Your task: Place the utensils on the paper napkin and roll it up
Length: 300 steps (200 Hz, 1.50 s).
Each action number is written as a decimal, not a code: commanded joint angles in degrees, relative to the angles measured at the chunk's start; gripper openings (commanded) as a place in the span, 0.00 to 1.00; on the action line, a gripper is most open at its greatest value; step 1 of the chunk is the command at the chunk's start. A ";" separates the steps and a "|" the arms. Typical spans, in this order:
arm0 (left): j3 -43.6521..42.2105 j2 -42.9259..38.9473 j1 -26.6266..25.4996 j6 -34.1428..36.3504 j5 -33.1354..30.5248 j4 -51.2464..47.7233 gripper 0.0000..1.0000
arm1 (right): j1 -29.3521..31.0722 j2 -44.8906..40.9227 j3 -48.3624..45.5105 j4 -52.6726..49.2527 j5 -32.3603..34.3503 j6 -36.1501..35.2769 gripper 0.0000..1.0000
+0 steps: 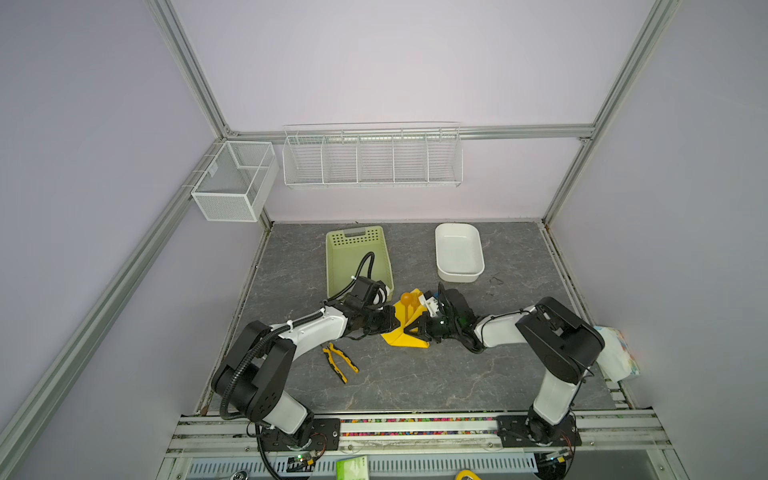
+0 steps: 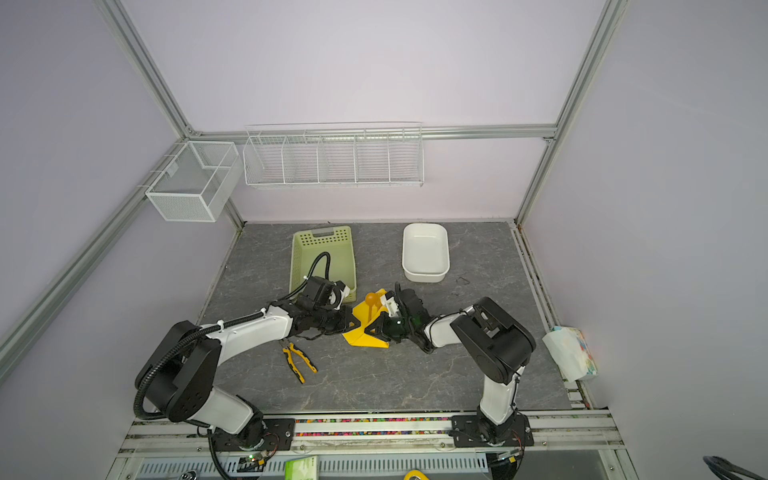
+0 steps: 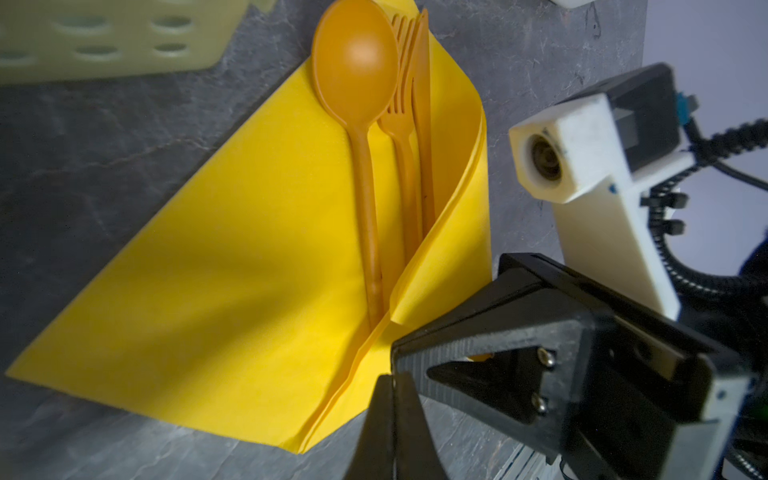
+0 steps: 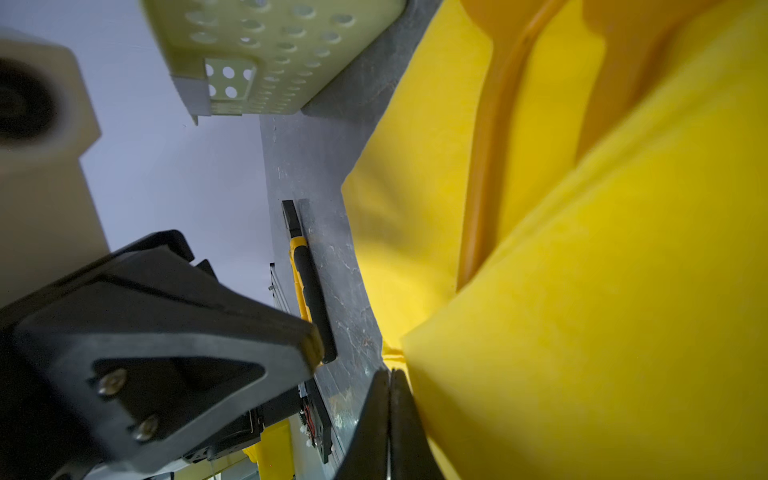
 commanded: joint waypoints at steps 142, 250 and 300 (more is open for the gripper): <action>2.25 2.30 0.28 1.08 3.88 1.08 0.00 | -11.00 -25.11 5.17 -54.39 26.34 -17.83 0.25; 3.18 7.72 -4.52 0.95 7.48 3.81 0.00 | -15.13 -15.86 1.03 -43.63 14.49 -15.05 0.40; 4.33 9.40 -4.49 2.20 4.52 1.22 0.00 | -17.36 -12.72 -0.95 -38.25 11.25 -14.24 0.42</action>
